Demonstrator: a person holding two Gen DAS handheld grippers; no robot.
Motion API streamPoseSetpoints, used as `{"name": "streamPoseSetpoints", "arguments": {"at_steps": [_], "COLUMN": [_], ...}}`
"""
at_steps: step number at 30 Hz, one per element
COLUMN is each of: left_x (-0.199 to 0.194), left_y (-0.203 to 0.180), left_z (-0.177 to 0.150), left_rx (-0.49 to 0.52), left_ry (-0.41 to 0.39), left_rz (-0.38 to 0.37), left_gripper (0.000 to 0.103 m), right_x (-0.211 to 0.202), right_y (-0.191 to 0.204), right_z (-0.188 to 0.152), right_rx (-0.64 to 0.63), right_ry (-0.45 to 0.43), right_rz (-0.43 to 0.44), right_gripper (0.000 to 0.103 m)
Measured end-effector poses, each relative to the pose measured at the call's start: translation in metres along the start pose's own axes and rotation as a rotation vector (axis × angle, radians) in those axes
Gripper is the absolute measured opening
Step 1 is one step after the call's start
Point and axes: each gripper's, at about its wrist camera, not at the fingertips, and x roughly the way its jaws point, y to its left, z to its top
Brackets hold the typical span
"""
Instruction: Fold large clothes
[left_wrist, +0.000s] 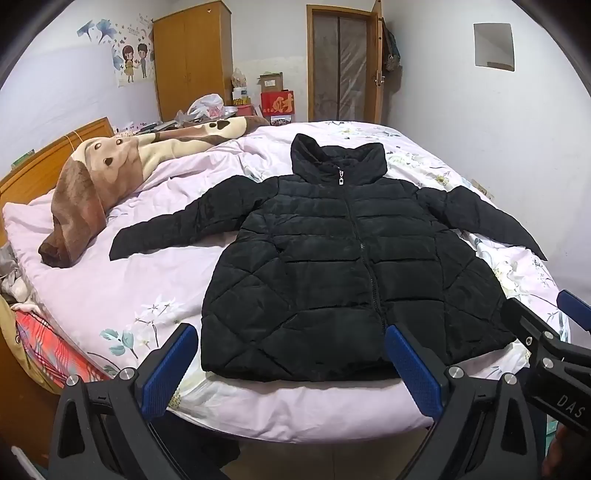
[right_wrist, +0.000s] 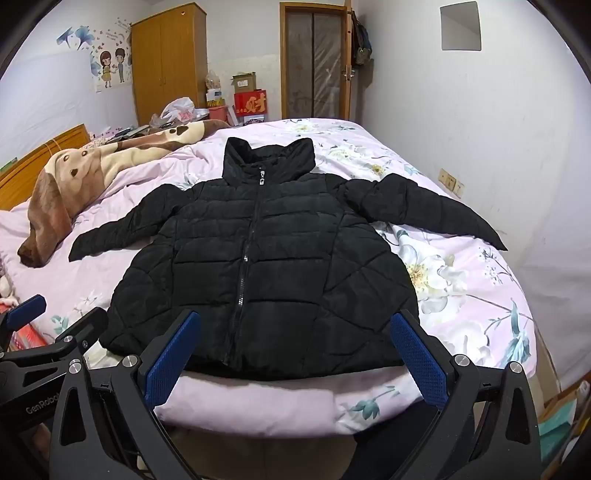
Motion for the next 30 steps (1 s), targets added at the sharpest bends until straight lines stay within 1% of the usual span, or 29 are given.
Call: {"name": "streamPoseSetpoints", "arguments": {"at_steps": [6, 9, 10, 14, 15, 17, 18, 20, 24, 26, 30], "left_x": [0.005, 0.009, 0.012, 0.019, 0.021, 0.021, 0.021, 0.02, 0.018, 0.017, 0.016], "left_y": [0.001, 0.005, 0.007, 0.015, 0.016, 0.016, 0.017, 0.019, 0.022, 0.022, 0.023], "left_z": [-0.006, -0.006, -0.003, -0.004, -0.003, -0.002, 0.0, 0.0, 0.0, 0.003, 0.005], "left_rx": [-0.011, -0.028, -0.035, -0.088, -0.093, -0.088, -0.086, -0.098, -0.102, -0.099, -0.102], "left_ry": [0.011, 0.031, 0.046, 0.068, 0.074, 0.074, 0.068, 0.065, 0.059, 0.056, 0.053], "left_rz": [-0.007, -0.028, -0.03, -0.064, -0.062, -0.02, -0.011, -0.026, -0.008, 0.012, 0.011], "left_gripper": [0.102, 0.102, 0.102, 0.102, 0.102, 0.102, 0.102, 0.102, 0.102, 0.102, 0.102], "right_x": [0.004, 0.006, 0.013, 0.012, 0.011, 0.013, 0.012, 0.012, 0.011, 0.011, 0.01], "right_y": [-0.002, -0.002, -0.006, 0.0, 0.0, -0.003, -0.004, -0.004, -0.006, -0.006, -0.007], "right_z": [-0.001, -0.002, -0.004, -0.007, -0.007, -0.002, -0.002, -0.001, 0.001, 0.001, 0.001], "right_rx": [0.007, 0.007, 0.01, 0.004, 0.005, 0.014, 0.015, 0.014, 0.016, 0.017, 0.016], "right_ry": [0.005, 0.009, 0.011, -0.006, -0.008, -0.005, -0.007, -0.014, -0.023, -0.023, -0.021], "right_rz": [0.007, 0.015, 0.015, 0.016, 0.016, 0.02, 0.023, 0.022, 0.022, 0.025, 0.031], "right_gripper": [0.102, 0.102, 0.102, 0.102, 0.102, 0.102, 0.102, 0.102, 0.102, 0.102, 0.102]}}
